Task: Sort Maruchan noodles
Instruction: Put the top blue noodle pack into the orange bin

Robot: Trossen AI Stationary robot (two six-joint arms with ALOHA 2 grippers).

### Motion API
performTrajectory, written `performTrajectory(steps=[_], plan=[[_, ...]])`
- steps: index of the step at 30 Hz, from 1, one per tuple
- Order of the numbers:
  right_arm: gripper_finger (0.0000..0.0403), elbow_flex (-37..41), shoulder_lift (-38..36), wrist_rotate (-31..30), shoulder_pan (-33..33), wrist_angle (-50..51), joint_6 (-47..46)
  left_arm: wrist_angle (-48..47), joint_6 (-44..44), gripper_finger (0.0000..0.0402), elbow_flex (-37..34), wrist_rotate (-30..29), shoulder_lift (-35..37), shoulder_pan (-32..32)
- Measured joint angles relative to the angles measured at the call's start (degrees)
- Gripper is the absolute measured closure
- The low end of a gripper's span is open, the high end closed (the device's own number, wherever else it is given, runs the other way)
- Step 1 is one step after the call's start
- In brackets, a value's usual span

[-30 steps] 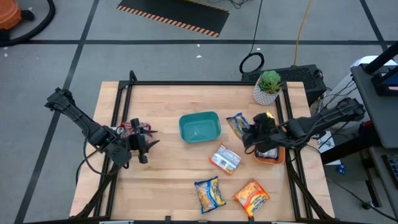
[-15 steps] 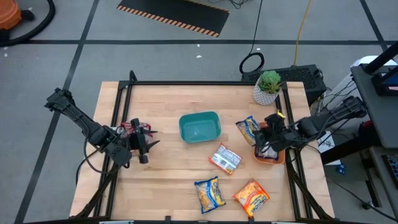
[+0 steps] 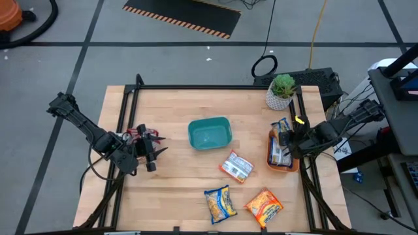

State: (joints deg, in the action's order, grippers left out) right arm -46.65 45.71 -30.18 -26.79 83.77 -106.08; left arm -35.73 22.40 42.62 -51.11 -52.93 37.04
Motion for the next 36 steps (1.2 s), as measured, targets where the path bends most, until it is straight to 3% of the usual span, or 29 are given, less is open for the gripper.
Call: performTrajectory(steps=[15,25,36], plan=[[0.0274,-0.02,4.02,4.29,0.01,-4.92,0.43,-0.04,3.21,0.0215,-2.61,1.07,0.00,0.00],[0.0227,-0.04,4.71,6.00,-0.21,-18.47,5.02,0.00,2.99,0.0215,-2.61,2.18,0.00,0.00],[0.0231,-0.04,4.41,7.12,-1.09,-12.67,3.08,0.53,1.89,0.0215,-2.61,2.18,0.00,0.00]])
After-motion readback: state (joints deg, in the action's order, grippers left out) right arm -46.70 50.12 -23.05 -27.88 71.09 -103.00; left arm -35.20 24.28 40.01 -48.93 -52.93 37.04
